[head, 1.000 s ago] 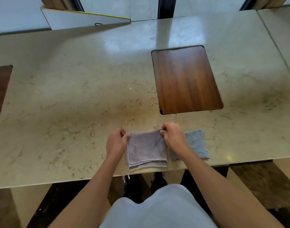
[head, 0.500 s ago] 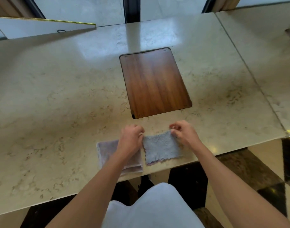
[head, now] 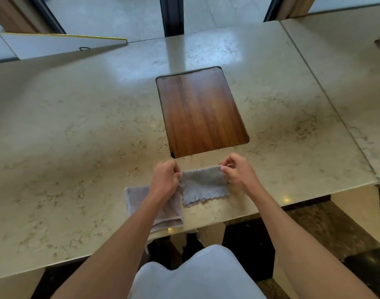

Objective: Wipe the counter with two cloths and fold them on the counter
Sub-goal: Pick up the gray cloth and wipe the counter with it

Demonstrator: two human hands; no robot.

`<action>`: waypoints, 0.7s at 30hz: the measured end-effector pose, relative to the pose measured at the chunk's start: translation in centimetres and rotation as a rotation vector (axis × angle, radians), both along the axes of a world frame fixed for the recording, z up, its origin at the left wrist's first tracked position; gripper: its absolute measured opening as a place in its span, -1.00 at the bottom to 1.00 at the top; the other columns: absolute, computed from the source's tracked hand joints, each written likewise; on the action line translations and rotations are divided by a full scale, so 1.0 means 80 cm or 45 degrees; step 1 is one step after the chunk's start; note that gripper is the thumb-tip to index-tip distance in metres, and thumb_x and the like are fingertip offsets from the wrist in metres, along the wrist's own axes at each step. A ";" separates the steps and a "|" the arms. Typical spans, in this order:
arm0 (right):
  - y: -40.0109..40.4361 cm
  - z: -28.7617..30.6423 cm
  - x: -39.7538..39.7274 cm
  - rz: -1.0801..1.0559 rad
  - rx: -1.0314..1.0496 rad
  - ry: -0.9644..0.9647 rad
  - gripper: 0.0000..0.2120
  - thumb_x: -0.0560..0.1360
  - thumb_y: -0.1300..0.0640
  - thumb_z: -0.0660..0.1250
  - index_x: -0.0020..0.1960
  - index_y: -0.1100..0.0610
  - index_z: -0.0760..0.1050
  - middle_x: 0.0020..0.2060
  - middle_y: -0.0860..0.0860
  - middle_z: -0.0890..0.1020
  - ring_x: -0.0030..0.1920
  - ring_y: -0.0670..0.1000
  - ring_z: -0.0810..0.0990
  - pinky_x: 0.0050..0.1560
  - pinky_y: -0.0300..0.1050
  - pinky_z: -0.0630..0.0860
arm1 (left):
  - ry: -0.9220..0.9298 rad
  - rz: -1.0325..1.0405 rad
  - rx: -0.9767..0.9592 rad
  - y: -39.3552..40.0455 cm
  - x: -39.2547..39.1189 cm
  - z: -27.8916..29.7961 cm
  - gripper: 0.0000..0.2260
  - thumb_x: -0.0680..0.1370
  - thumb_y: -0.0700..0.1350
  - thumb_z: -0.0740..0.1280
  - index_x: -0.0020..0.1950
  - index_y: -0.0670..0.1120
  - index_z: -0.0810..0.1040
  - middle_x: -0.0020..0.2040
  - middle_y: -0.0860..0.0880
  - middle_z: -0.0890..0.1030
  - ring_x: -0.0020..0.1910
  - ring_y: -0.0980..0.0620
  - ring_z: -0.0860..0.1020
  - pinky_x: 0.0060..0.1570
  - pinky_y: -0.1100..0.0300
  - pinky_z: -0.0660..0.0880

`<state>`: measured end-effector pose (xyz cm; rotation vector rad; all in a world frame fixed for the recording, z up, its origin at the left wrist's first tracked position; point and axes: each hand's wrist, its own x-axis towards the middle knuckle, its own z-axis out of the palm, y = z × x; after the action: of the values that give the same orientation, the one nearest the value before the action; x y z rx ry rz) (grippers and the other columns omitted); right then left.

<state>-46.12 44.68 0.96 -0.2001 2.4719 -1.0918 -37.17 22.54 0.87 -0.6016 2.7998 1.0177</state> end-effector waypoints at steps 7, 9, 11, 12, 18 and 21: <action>-0.096 0.063 0.013 0.164 -0.304 0.287 -0.91 0.55 0.30 0.42 -0.01 0.14 0.63 -0.14 -0.01 0.68 -0.11 -0.12 0.64 -0.09 -0.42 0.55 | 0.338 0.066 -0.167 -0.085 0.052 0.062 -0.90 0.52 -0.35 0.40 0.00 -0.26 0.68 -0.10 -0.20 0.65 -0.07 -0.16 0.55 -0.06 0.06 0.49; -0.137 0.080 0.025 0.241 -0.374 0.324 -0.83 0.55 0.33 0.41 0.11 0.19 0.65 -0.06 0.00 0.70 -0.07 -0.14 0.66 0.02 -0.41 0.57 | 0.394 0.142 -0.173 -0.120 0.081 0.080 -0.93 0.51 -0.36 0.41 -0.05 -0.28 0.67 -0.15 -0.17 0.63 -0.14 -0.14 0.55 -0.09 0.14 0.46; -0.181 0.095 0.042 0.301 -0.428 0.328 -0.81 0.52 0.37 0.41 0.12 0.26 0.67 -0.04 0.07 0.73 -0.05 -0.03 0.70 0.09 -0.25 0.61 | 0.445 0.241 -0.152 -0.156 0.114 0.098 -0.96 0.50 -0.37 0.42 -0.09 -0.28 0.64 -0.19 -0.08 0.59 -0.22 -0.06 0.53 -0.17 0.41 0.36; -0.201 0.101 0.053 0.333 -0.442 0.323 -0.83 0.51 0.38 0.42 0.09 0.28 0.67 -0.05 0.11 0.73 -0.03 0.04 0.71 0.12 -0.15 0.62 | 0.452 0.283 -0.146 -0.173 0.132 0.104 -0.96 0.50 -0.37 0.42 -0.10 -0.27 0.63 -0.20 -0.06 0.59 -0.24 -0.05 0.53 -0.20 0.44 0.33; -0.292 0.101 0.153 0.420 -0.420 0.188 -0.81 0.51 0.44 0.35 -0.03 0.20 0.64 -0.14 0.05 0.70 -0.07 0.07 0.67 0.00 -0.08 0.59 | 0.406 0.384 -0.071 -0.251 0.251 0.112 -0.91 0.52 -0.36 0.40 -0.04 -0.20 0.64 -0.16 -0.07 0.67 -0.17 -0.02 0.61 -0.16 0.34 0.47; -0.307 0.080 0.217 0.421 -0.350 0.090 -0.76 0.51 0.44 0.34 -0.04 0.12 0.62 -0.15 -0.01 0.67 -0.08 -0.03 0.65 -0.05 -0.15 0.58 | 0.337 0.329 0.032 -0.272 0.317 0.097 -0.87 0.52 -0.36 0.40 -0.03 -0.15 0.64 -0.17 0.00 0.64 -0.17 0.10 0.61 -0.15 0.29 0.50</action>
<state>-28.75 20.14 7.35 -0.7130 2.2307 -1.2855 -11.80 0.77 8.60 -0.9075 2.9839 1.2622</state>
